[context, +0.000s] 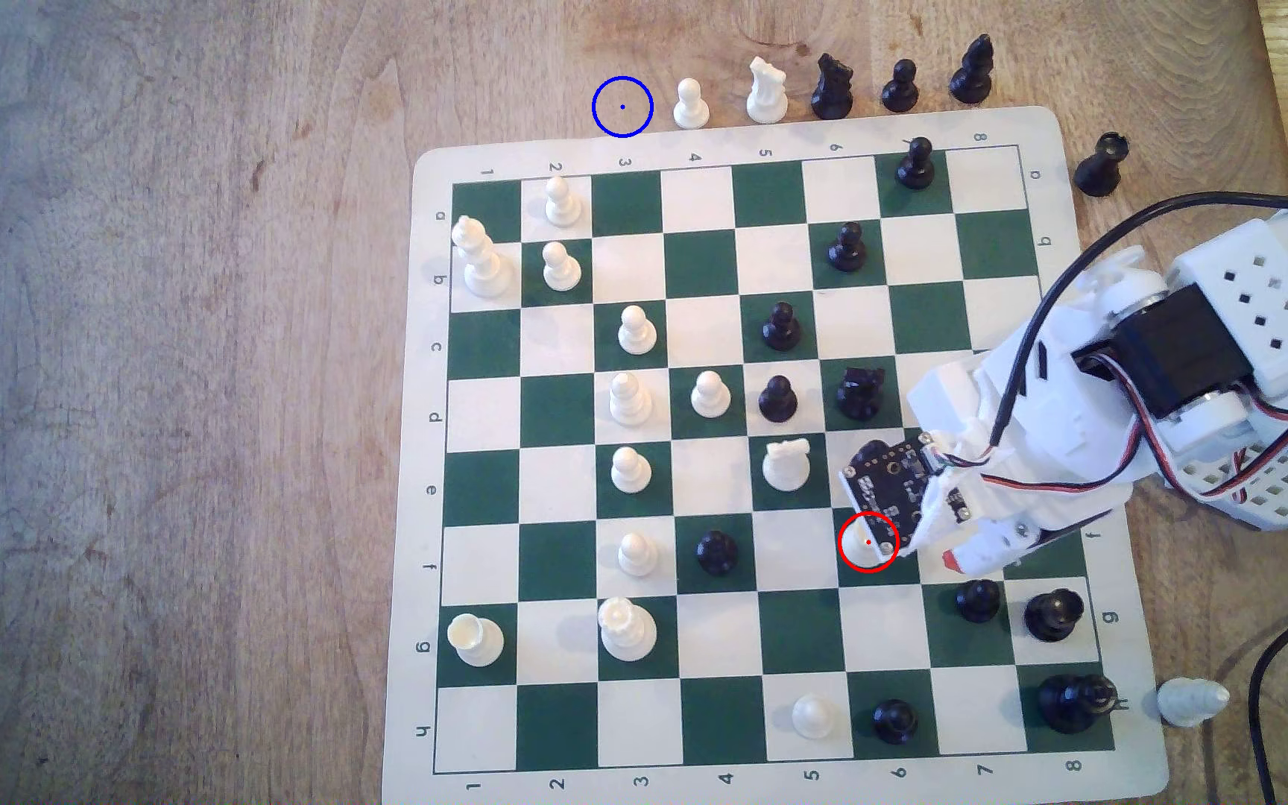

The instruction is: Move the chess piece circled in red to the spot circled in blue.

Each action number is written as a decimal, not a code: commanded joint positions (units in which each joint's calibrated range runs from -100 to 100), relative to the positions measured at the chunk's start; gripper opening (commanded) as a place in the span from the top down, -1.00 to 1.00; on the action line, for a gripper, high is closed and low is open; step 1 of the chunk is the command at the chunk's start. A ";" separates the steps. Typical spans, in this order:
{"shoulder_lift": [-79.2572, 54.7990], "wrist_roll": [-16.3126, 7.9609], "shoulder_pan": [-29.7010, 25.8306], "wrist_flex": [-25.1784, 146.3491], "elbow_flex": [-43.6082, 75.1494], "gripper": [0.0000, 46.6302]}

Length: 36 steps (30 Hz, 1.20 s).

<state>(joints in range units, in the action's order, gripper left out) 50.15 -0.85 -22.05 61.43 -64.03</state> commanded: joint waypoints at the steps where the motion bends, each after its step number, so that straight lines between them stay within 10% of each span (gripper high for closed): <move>1: -2.52 -0.15 0.42 -3.37 3.20 0.49; 36: -14.66 0.49 2.69 -16.23 4.28 0.51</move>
<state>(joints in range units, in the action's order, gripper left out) 34.73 -0.37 -19.54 45.90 -64.03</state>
